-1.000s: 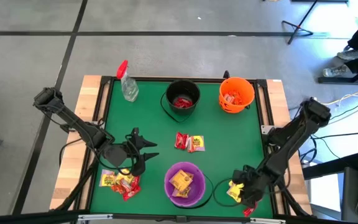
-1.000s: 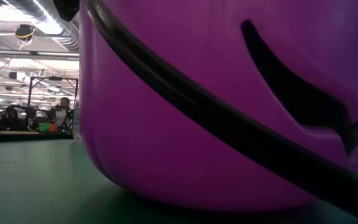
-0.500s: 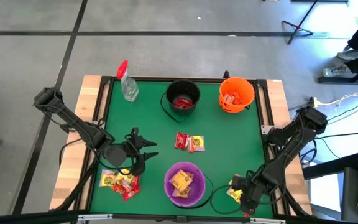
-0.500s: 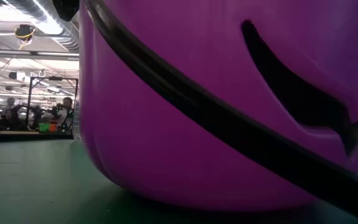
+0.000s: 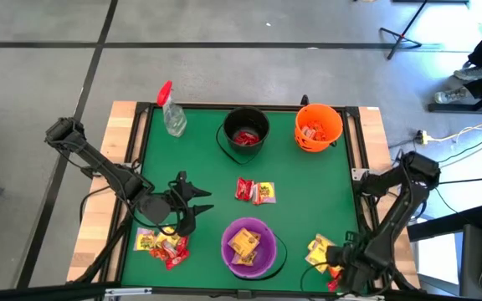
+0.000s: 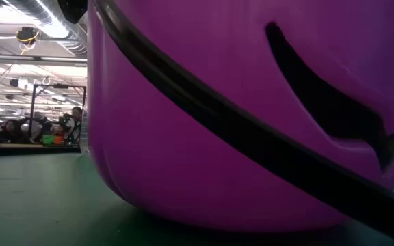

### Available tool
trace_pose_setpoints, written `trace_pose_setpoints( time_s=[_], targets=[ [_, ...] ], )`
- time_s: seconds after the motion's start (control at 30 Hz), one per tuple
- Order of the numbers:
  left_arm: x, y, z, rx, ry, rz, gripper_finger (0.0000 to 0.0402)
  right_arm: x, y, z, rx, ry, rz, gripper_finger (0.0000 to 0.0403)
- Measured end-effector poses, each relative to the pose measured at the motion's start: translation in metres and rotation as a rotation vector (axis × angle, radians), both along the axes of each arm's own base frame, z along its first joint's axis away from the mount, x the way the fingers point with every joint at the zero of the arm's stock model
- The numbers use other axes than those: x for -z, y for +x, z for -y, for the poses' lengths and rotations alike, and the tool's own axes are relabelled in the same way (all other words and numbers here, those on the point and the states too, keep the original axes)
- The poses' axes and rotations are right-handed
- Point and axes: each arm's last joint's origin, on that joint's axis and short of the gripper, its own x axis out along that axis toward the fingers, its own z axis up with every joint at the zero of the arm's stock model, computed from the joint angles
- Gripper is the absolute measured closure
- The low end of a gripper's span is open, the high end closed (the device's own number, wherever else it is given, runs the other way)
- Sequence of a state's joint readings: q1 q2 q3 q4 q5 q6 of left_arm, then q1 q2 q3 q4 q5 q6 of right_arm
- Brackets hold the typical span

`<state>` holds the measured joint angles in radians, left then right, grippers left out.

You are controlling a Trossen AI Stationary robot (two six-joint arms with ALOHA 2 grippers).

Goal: Organize candy in baskets
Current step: Put the orange candy pack into the orange bucket

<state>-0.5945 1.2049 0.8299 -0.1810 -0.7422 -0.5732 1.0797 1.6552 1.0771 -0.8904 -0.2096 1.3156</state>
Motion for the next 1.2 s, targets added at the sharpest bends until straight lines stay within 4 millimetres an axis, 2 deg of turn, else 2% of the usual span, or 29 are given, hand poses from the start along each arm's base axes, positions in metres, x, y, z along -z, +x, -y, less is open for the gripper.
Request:
trace_pose_setpoints(
  time_s=[0.37, 0.77, 0.9, 1.2],
  targets=[
    [0.0, 0.0, 0.0, -0.001, -0.002, 0.001, 0.023, 0.03, 0.005, -0.006, -0.064, -0.112, 0.009, 0.0196],
    [0.0, 0.0, 0.0, -0.002, -0.004, 0.002, 0.023, 0.03, 0.006, 0.003, -0.05, -0.198, 0.0, 0.02],
    [0.0, 0.0, 0.0, -0.002, -0.004, 0.002, 0.023, 0.03, 0.007, 0.004, -0.05, -0.213, 0.022, 0.0234],
    [0.0, 0.0, 0.0, -0.002, -0.004, 0.002, 0.023, 0.03, 0.008, 0.004, -0.048, -0.227, 0.047, 0.0366]
  ],
)
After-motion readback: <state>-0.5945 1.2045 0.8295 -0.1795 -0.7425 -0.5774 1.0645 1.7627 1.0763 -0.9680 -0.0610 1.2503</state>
